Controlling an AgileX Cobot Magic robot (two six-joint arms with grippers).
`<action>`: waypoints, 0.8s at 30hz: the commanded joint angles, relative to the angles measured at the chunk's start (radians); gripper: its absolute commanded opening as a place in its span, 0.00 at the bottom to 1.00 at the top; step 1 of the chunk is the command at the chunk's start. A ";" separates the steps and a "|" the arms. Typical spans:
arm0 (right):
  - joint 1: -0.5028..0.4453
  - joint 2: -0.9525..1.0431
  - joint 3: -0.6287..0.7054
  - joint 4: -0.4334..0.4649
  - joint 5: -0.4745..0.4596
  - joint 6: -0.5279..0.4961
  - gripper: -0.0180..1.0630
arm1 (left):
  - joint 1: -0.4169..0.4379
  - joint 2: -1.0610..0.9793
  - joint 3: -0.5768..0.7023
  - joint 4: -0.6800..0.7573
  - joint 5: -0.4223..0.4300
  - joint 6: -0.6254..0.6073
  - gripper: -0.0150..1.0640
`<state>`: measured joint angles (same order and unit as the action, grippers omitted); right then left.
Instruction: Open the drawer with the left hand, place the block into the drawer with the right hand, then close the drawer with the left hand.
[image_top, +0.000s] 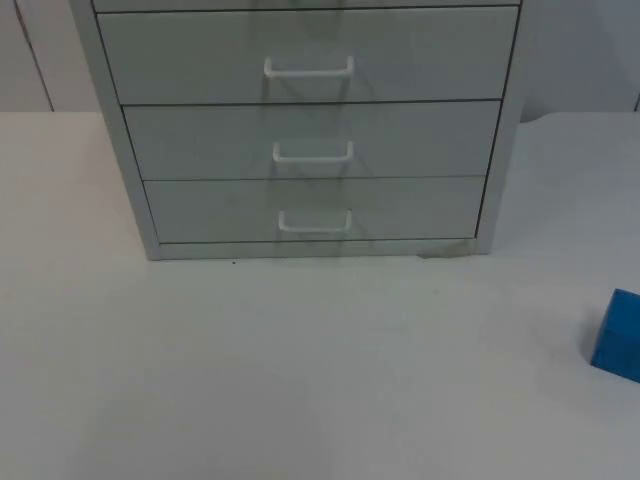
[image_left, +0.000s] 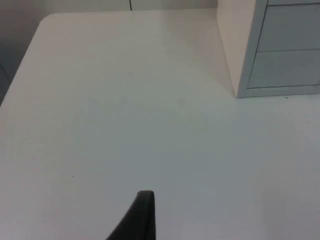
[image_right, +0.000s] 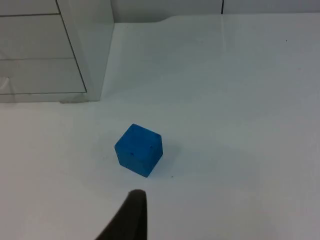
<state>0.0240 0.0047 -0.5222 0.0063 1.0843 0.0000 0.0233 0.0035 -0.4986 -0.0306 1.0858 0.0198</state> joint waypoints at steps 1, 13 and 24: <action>-0.003 -0.003 0.003 -0.006 -0.011 0.000 0.99 | 0.001 0.005 -0.006 -0.016 -0.011 -0.028 0.99; -0.003 0.278 -0.065 0.001 -0.126 0.000 0.99 | 0.001 0.247 -0.045 -0.039 -0.055 -0.034 0.99; -0.003 0.548 -0.065 0.007 -0.231 0.006 0.99 | 0.001 0.420 -0.045 -0.039 -0.106 -0.039 0.99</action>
<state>0.0240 0.5037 -0.5775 0.0082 0.8887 0.0000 0.0233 0.3947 -0.5382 -0.0557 1.0020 -0.0106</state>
